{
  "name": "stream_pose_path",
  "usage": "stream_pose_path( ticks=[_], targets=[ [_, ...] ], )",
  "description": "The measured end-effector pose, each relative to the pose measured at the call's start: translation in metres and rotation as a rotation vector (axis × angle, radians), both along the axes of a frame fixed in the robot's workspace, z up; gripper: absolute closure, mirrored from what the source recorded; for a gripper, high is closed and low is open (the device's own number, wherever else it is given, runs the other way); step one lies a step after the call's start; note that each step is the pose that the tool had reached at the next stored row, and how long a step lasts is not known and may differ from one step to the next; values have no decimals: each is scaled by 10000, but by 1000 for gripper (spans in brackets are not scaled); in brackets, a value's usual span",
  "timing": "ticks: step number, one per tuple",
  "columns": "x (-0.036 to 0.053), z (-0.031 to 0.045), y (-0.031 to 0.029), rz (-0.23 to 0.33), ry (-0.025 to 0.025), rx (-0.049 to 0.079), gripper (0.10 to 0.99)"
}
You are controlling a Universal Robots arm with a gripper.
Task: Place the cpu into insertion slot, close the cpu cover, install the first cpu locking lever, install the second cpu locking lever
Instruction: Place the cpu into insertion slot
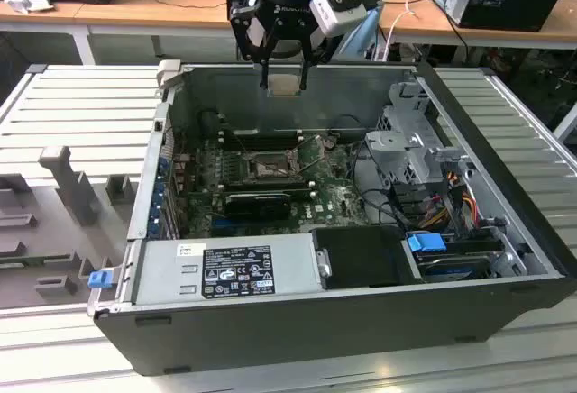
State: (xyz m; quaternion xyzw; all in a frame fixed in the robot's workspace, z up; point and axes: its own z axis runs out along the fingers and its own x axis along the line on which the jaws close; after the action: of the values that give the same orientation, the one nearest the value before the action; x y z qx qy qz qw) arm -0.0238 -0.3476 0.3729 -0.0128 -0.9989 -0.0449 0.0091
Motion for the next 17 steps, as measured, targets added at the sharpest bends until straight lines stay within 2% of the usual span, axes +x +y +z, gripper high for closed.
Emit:
stream_pose_path(
  ticks=[7,14,17],
  targets=[
    [0,-4,0,-556,1,-2,545],
    [0,-14,-2,-591,1,-2,545],
    [0,-14,-2,-819,0,-14,545]
  ],
)
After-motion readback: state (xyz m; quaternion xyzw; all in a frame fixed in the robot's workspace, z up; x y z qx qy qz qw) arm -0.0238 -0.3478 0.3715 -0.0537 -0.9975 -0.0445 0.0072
